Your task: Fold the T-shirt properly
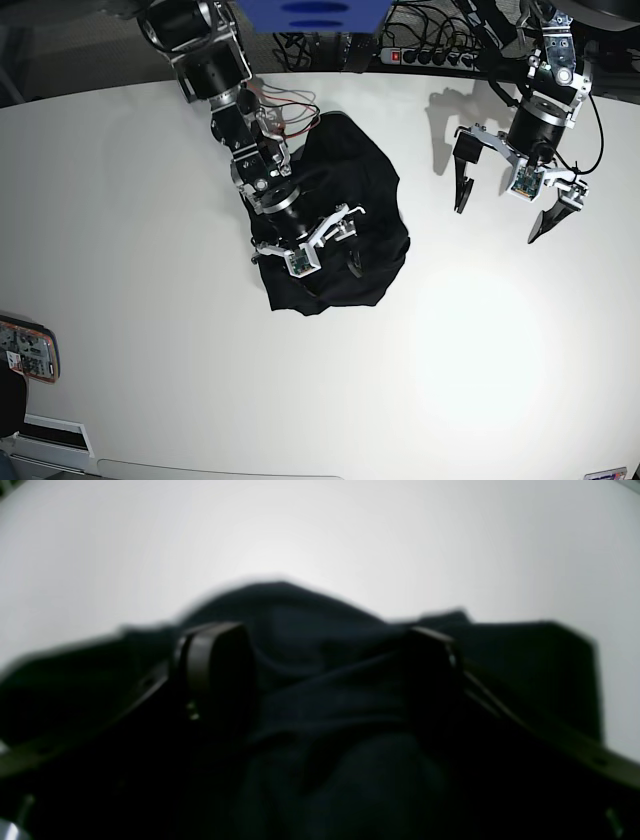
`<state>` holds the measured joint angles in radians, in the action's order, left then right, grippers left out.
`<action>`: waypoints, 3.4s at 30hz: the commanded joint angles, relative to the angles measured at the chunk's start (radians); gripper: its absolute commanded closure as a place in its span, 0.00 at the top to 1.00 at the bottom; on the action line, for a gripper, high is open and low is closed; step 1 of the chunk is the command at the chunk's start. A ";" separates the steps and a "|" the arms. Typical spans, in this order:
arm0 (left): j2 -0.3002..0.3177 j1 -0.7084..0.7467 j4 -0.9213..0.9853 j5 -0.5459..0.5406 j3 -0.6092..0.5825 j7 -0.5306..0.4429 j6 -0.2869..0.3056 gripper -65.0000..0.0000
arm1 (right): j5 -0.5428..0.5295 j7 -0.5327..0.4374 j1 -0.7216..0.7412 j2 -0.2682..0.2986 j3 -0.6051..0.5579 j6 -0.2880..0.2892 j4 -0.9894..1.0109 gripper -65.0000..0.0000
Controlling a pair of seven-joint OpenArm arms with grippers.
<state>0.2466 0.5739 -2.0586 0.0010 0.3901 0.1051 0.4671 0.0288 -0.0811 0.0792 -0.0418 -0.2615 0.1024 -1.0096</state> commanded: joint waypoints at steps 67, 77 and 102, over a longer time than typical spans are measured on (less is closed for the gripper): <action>0.012 -0.004 -0.018 -0.016 -0.511 0.301 -0.006 1.00 | -0.013 1.052 0.276 -0.002 0.008 0.001 -0.558 0.07; 0.012 -0.007 0.060 -0.014 -0.595 0.302 -0.133 1.00 | -0.013 1.029 0.278 -0.005 0.123 0.001 -0.518 0.00; -0.011 -0.107 0.243 -0.020 -0.649 0.302 -0.207 1.00 | -0.013 0.826 0.428 -0.066 0.144 0.001 0.027 0.00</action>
<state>0.2375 0.4686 -1.8004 -0.0109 -0.2596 0.4271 0.2584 0.0227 0.7670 0.4702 -0.1001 -0.1188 0.1036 -0.9672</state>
